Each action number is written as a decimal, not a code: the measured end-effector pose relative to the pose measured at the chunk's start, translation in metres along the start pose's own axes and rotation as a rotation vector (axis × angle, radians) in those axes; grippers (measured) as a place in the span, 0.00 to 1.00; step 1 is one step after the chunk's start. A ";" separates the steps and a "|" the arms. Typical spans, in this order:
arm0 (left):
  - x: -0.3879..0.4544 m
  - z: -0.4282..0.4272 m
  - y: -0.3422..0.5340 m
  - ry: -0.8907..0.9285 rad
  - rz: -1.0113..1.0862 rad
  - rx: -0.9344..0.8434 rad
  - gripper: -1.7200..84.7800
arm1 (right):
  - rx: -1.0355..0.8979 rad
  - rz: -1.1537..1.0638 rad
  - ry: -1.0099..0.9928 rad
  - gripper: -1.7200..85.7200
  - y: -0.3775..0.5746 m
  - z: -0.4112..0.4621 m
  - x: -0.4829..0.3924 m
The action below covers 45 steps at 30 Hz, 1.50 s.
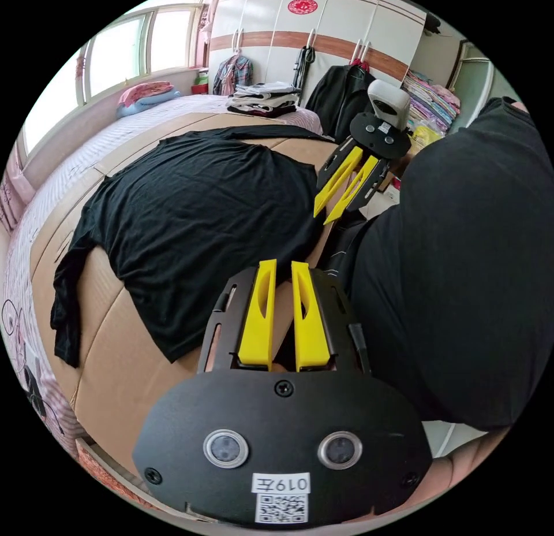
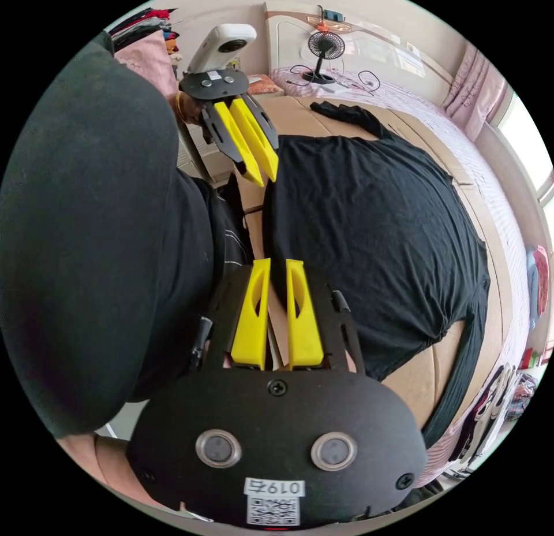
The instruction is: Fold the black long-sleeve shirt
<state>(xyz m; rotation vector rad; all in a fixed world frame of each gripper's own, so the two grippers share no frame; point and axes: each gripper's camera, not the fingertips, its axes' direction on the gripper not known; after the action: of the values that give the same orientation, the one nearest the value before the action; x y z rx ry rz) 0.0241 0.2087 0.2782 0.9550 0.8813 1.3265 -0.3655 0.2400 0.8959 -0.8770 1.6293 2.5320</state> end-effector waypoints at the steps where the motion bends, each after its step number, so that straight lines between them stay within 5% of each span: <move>1: 0.004 0.004 -0.005 0.008 0.019 0.003 0.03 | -0.005 -0.017 -0.012 0.08 -0.001 0.005 -0.003; 7: 0.016 0.032 -0.021 -0.084 0.079 -0.113 0.03 | -0.012 0.047 0.001 0.02 0.007 0.015 0.006; 13: 0.001 0.025 -0.027 -0.139 -0.100 -0.012 0.03 | 0.134 0.264 -0.074 0.02 0.033 -0.003 0.038; 20: 0.004 0.026 -0.020 -0.102 -0.143 0.010 0.04 | 0.088 0.181 0.014 0.12 0.036 0.004 0.013; 25: 0.009 0.029 -0.021 -0.109 -0.164 0.013 0.04 | 0.045 0.153 0.062 0.09 0.034 0.013 0.005; 35: 0.046 0.050 -0.039 -0.135 0.061 -0.038 0.09 | 0.103 0.246 -0.041 0.02 0.048 0.006 0.017; 45: 0.047 0.062 -0.049 -0.200 0.053 -0.069 0.04 | 0.106 0.266 -0.021 0.05 0.053 0.006 0.016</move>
<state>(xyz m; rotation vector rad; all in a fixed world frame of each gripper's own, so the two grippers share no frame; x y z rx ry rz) 0.1024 0.2516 0.2565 1.0433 0.6574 1.2725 -0.3974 0.2161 0.9344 -0.6619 1.9727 2.5739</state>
